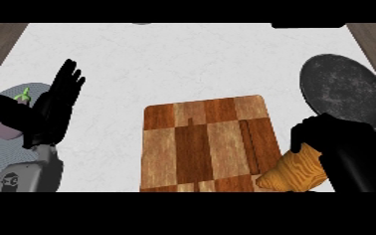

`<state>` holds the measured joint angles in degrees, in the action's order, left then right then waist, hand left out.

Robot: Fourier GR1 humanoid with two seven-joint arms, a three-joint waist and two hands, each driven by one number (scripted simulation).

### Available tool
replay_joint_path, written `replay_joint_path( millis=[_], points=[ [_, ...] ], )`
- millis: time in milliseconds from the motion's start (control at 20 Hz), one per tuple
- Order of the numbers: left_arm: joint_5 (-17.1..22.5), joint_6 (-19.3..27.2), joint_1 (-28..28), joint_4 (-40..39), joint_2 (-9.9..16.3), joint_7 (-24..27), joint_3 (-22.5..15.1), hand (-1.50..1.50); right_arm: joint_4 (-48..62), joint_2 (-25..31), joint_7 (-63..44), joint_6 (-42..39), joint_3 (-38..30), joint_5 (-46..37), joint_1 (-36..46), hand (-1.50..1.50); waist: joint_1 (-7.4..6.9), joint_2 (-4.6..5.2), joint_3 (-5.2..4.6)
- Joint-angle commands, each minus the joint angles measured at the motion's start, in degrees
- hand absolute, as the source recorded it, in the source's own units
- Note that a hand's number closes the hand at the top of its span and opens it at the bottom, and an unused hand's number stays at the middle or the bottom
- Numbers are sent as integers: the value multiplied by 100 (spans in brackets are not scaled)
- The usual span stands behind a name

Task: Pick the croissant from the cutting board and place it in the pan

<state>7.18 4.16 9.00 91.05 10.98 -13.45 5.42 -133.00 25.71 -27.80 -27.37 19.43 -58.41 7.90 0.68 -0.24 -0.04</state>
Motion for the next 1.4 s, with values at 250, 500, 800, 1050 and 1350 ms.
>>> replay_joint_path(
  millis=[250,500,800,1050,1350],
  points=[
    [-115,-84,-298,-112,-178,295,-106,0,141,-257,175,-428,-1861,787,515,150,-60,24,5],
    [-9,-127,-1,-71,-33,157,79,0,1332,74,983,-24,-3093,1241,902,150,-78,33,7],
    [17,-149,201,-107,-15,-65,78,0,3189,537,2303,788,-4042,1528,1171,150,-111,45,9],
    [11,-199,1,277,12,-200,27,0,4929,789,3404,1591,-4302,1439,1382,150,-152,45,10],
    [-96,-87,83,15,-196,10,-39,0,6555,564,4694,2479,-3915,1195,1516,150,-152,51,9]
  ],
)
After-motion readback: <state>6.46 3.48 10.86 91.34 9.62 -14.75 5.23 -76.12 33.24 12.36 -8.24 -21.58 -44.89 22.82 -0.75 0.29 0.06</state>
